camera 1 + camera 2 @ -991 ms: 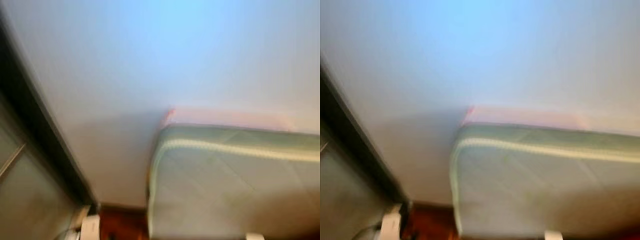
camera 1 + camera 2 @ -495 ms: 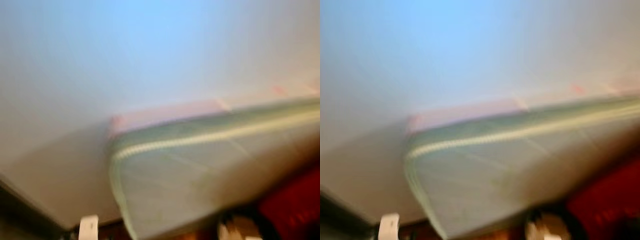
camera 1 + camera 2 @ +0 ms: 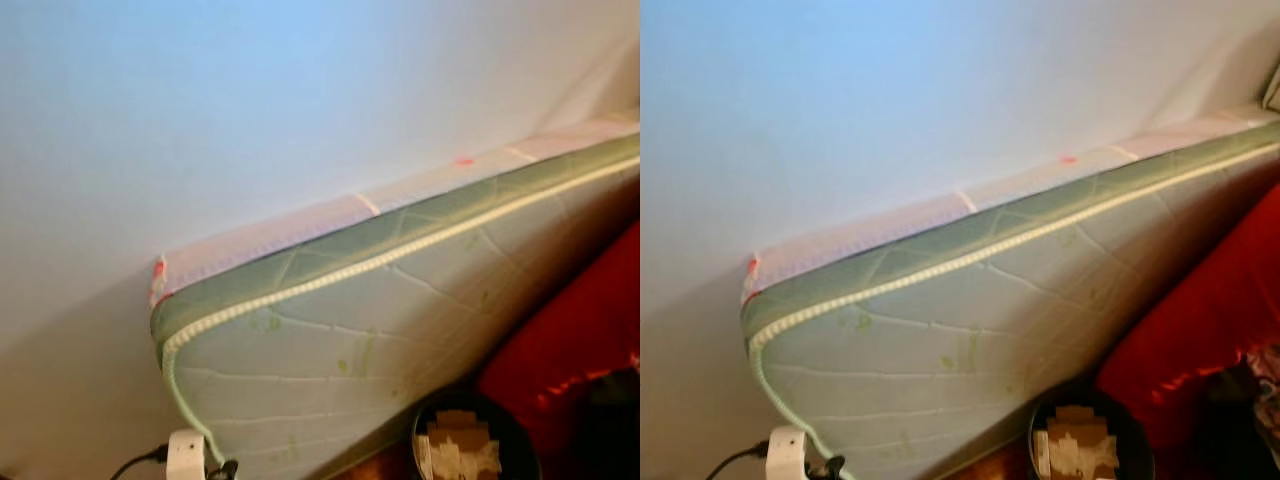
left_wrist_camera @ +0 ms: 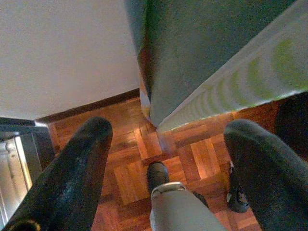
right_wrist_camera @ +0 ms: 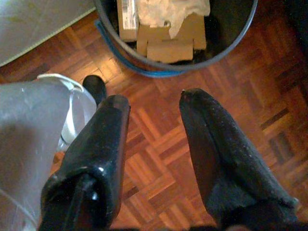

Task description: Clean up the room

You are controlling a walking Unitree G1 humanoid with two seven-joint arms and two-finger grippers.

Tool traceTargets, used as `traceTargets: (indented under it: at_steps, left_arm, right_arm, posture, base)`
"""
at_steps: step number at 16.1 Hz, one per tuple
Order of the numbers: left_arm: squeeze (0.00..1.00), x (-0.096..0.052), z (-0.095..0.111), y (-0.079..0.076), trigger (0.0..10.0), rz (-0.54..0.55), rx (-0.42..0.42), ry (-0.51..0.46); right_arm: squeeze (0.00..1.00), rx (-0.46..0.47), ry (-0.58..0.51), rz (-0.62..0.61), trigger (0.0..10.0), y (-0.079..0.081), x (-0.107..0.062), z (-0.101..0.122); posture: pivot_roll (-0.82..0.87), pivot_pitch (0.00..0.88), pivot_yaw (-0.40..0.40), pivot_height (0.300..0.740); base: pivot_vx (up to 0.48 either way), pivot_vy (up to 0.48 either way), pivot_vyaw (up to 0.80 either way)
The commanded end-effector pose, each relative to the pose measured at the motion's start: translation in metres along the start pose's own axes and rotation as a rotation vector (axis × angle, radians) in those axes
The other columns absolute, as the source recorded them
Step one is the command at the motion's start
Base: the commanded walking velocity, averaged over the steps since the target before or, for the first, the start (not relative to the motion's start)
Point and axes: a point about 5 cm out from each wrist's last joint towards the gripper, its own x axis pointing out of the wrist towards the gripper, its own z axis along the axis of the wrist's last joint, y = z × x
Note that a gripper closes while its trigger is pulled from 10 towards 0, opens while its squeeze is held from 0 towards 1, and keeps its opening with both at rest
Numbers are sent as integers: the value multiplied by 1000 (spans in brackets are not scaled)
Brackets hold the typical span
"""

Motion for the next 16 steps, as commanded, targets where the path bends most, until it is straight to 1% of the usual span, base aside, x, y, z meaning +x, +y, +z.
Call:
traceTargets:
  at_steps: [1, 4, 8, 11, 12, 15, 16]
  left_arm:
    - [0, -17, -26, 60, 10000, 77, 125, 195]
    - [0, -17, -28, 57, 10000, 72, 137, 205]
    - [0, -14, -30, 44, 10000, 59, 132, 208]
    - [0, -14, -31, 42, 10000, 58, 126, 210]
    - [0, -15, -32, 43, 10000, 60, 126, 213]
    - [0, -21, -34, 62, 10000, 83, 121, 225]
    - [0, -21, -34, 64, 10000, 86, 121, 225]
  right_arm:
    - [0, 137, -1, 123, 10000, 30, 9, 34]
    - [0, 133, 1, 122, 10000, 30, 9, 34]
    - [0, 125, 7, 124, 10000, 29, 9, 33]
    - [0, 122, 8, 122, 10000, 28, 9, 32]
    - [0, 122, 8, 122, 10000, 28, 9, 32]
    - [0, 117, 6, 120, 10000, 28, 9, 33]
    - [0, 115, 6, 120, 10000, 28, 9, 33]
  posture:
    - [48, 0, 23, 740]
    - [45, 0, 22, 740]
    - [47, 0, 16, 740]
    - [48, 0, 16, 740]
    - [47, 0, 15, 740]
    - [47, 0, 13, 740]
    - [47, 0, 13, 740]
  base:
    - [0, 0, 0]
    - [0, 0, 0]
    - [0, 0, 0]
    - [0, 0, 0]
    - [0, 0, 0]
    - [0, 0, 0]
    - [0, 0, 0]
